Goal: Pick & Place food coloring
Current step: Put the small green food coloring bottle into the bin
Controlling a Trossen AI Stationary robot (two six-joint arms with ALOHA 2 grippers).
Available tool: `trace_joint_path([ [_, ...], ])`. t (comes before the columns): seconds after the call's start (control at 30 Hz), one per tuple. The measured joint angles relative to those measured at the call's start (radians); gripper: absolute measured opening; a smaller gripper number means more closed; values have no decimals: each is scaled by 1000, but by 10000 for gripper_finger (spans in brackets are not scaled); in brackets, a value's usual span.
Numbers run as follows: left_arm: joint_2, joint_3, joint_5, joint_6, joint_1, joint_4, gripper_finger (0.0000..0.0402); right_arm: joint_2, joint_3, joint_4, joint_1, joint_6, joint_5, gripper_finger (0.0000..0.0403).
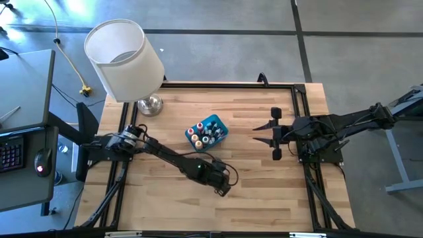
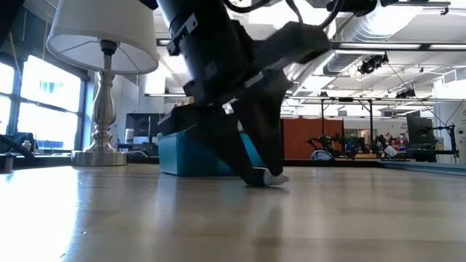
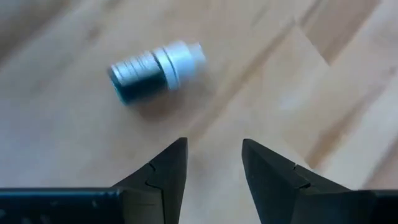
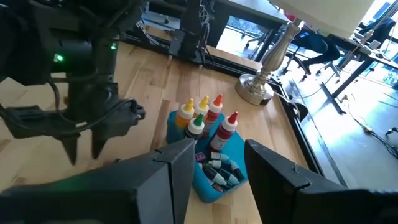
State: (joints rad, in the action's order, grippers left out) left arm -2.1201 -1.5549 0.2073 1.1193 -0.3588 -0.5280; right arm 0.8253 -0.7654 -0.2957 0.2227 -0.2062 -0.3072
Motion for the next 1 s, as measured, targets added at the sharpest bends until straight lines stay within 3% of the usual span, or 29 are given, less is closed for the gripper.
trace_joint_path([
  [0.17,0,-28,-47,3,-1,-18,151,0,0,-4,0,21,0,135],
  [0.33,1,-50,-35,-266,0,-22,151,0,0,-4,0,25,3,135],
  [0.57,3,-106,143,-494,0,-45,151,0,0,-4,0,25,3,135],
  [0.77,5,-108,198,-531,19,-113,151,0,0,-4,0,25,3,135],
  [1.0,5,-107,122,-536,76,-148,151,0,1,-7,0,25,3,135],
])
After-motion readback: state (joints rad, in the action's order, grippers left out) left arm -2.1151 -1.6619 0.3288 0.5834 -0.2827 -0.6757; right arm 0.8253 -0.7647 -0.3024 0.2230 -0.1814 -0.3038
